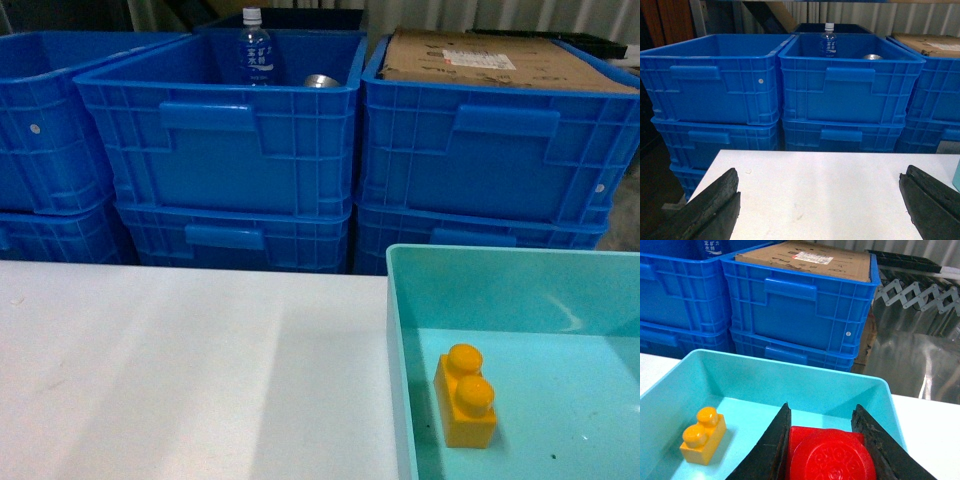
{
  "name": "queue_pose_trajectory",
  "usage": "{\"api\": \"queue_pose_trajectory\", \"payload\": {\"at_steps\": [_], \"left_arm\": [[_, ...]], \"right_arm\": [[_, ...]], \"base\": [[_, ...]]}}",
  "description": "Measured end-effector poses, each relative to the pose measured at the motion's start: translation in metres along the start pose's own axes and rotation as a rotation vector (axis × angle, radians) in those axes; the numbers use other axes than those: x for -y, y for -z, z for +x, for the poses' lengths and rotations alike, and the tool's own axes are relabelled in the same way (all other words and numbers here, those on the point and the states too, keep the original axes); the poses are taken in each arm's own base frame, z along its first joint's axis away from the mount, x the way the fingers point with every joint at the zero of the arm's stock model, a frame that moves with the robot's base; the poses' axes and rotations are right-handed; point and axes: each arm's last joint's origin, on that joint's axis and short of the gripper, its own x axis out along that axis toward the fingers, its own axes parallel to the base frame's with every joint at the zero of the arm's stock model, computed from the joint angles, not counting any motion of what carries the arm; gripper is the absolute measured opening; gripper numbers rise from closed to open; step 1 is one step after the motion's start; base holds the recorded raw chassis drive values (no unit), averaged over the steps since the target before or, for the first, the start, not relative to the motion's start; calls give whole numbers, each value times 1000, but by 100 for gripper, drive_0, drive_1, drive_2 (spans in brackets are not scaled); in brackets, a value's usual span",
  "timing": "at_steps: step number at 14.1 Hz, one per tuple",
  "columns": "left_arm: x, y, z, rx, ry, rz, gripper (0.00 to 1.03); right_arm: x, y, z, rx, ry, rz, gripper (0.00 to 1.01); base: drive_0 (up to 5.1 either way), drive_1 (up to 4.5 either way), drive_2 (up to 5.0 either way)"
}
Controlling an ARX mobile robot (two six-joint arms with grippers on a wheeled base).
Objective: Pick red block from blue box to shelf
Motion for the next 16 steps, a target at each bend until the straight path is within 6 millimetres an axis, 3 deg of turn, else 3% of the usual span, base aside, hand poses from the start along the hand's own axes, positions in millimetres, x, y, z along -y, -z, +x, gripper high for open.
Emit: {"api": "queue_pose_trajectory", "payload": {"at_steps": [6,16], "left_arm": [[0,0,0,0,0,0,98],[0,0,0,0,0,0,98]], "right_arm": [[-2,11,-29,6,-14,2,29],[-6,8,-30,38,-22,-30,29]], "base": [[0,0,0],[0,0,0]]}}
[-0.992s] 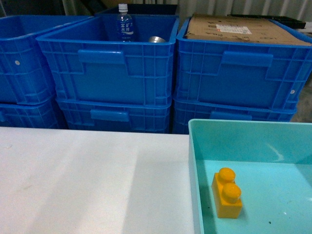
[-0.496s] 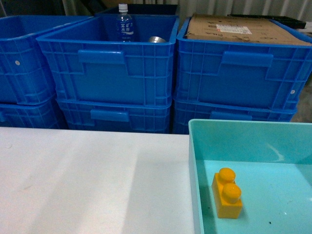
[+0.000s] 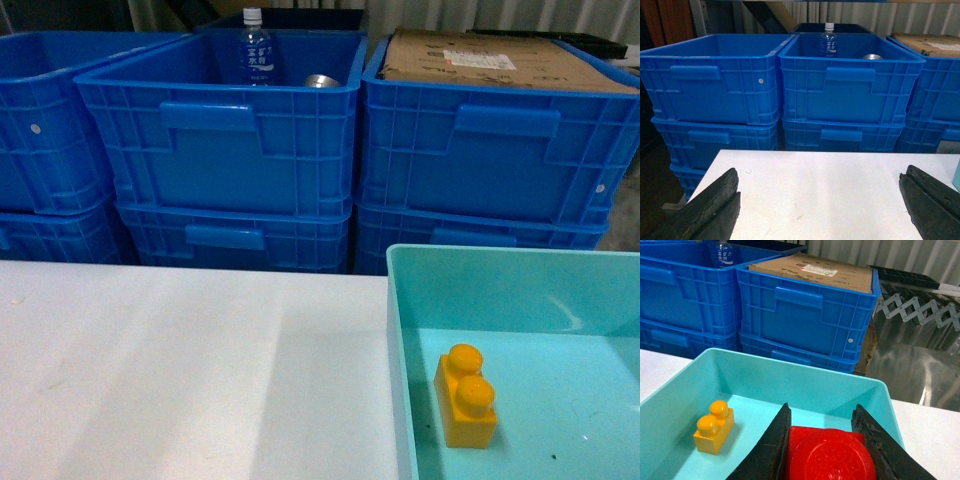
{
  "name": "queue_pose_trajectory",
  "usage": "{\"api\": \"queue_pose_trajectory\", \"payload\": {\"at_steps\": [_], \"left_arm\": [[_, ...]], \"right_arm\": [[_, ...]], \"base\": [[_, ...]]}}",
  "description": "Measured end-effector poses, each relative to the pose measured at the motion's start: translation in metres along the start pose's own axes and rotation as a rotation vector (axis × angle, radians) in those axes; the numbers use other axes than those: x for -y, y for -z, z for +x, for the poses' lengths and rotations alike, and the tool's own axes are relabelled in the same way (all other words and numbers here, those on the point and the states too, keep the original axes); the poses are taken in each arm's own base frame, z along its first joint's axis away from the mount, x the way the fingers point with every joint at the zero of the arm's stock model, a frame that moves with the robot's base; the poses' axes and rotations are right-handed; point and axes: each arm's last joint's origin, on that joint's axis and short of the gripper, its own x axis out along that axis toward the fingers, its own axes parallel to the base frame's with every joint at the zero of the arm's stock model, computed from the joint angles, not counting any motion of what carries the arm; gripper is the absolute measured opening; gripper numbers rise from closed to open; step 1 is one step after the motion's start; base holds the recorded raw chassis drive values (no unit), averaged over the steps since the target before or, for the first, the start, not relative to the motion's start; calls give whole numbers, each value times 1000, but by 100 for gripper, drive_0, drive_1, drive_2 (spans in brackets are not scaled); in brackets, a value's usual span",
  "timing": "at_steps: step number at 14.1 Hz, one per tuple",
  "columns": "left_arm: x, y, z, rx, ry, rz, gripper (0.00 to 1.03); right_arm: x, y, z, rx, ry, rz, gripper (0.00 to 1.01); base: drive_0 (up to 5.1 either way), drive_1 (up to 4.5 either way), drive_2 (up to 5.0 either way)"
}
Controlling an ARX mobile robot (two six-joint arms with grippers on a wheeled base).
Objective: Pick red block from blue box to shelf
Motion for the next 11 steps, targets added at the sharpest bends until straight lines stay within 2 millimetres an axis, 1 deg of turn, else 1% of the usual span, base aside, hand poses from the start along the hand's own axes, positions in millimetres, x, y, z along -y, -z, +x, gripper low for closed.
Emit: {"api": "queue_pose_trajectory", "payload": {"at_steps": [9,11], "left_arm": [[0,1,0,-15,-2,0,98],[0,-2,0,10,-1,0,98]], "right_arm": [[0,1,0,-7,0,1,29],[0,-1,-1,13,0,-6,29]], "base": [[0,0,0],[0,0,0]]}}
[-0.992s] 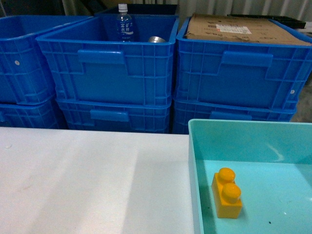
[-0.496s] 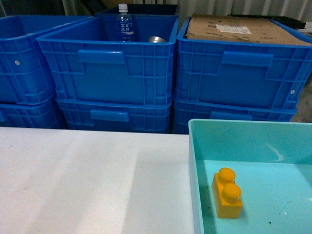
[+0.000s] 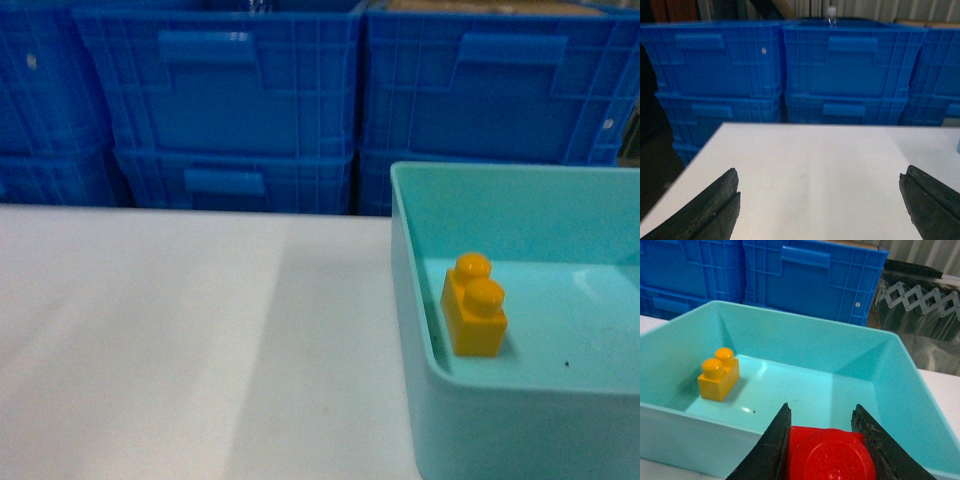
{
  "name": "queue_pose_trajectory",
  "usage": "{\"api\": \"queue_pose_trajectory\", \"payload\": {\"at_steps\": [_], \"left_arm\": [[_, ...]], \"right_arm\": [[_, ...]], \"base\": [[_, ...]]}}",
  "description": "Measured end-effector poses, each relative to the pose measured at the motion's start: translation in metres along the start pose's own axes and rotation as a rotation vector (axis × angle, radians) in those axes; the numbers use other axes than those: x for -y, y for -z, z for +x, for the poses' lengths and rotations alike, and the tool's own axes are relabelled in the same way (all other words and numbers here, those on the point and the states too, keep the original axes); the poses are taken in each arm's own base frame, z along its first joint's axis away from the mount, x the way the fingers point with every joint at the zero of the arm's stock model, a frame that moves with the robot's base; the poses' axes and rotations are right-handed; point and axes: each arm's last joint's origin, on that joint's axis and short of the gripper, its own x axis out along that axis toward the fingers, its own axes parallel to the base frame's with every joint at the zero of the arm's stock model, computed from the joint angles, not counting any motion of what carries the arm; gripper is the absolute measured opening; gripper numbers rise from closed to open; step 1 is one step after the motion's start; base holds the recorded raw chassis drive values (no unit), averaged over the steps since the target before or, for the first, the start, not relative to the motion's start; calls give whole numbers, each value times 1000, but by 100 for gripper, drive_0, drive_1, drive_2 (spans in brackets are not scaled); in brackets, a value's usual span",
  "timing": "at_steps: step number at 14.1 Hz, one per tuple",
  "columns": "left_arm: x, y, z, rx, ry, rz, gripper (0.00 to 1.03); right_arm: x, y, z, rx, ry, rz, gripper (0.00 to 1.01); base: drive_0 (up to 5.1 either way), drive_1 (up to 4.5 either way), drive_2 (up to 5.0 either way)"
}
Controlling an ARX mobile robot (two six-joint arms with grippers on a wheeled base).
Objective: Pick red block from blue box to shelf
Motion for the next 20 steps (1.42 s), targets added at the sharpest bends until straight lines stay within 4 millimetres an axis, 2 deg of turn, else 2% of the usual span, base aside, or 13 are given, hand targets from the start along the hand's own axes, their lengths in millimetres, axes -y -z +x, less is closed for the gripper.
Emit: {"api": "queue_pose_trajectory", "payload": {"at_steps": [1,20], "left_arm": [[0,4,0,-40,-1,0,98],[0,1,0,-6,2,0,98]], "right_arm": [[0,3,1,-30,2,5,29],[0,1,1,-13,2,1,29]], "base": [[0,0,0],[0,0,0]]}}
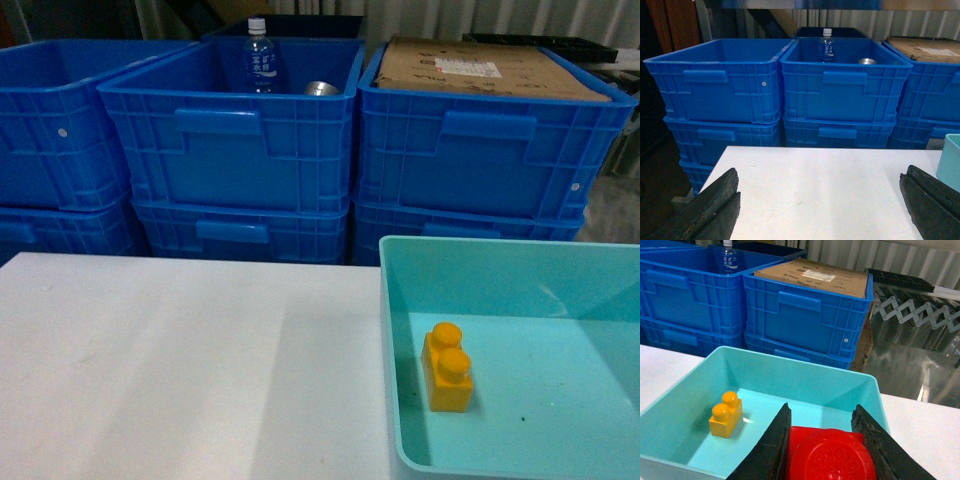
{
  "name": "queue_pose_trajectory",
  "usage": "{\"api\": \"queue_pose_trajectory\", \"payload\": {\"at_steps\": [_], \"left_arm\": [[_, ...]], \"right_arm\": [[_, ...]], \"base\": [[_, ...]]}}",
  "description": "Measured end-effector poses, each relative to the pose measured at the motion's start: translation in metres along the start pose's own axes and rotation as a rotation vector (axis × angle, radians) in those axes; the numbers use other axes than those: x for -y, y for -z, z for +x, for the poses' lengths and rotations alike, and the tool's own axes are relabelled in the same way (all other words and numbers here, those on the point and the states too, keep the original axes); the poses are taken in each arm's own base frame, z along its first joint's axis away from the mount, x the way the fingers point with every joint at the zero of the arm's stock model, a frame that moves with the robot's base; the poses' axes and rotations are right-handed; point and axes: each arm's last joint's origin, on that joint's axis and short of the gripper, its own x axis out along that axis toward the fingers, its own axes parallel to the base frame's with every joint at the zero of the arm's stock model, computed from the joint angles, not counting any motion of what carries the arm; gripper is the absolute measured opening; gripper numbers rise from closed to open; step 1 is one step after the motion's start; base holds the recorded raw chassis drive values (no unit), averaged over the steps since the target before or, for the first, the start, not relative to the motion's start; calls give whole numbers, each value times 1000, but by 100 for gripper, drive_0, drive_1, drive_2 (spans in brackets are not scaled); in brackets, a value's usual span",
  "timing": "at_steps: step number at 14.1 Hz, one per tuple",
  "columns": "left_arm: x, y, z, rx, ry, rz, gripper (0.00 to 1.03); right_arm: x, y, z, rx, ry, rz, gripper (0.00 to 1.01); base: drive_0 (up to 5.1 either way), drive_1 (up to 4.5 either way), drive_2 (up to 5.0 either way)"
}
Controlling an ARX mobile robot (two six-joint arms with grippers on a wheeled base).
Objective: Pick red block from blue box to shelf
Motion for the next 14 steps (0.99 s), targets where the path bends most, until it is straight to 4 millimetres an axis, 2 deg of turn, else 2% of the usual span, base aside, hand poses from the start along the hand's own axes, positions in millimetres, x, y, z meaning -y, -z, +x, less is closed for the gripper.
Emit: {"api": "queue_pose_trajectory", "payload": {"at_steps": [12,14], "left_arm": [[0,0,0,0,0,0,98],[0,0,0,-5,-2,0,98]], "right_arm": [[0,0,0,-1,0,0,29],[0,0,0,-1,-1,0,29]], "base": [[0,0,0],[415,-447,40]]}}
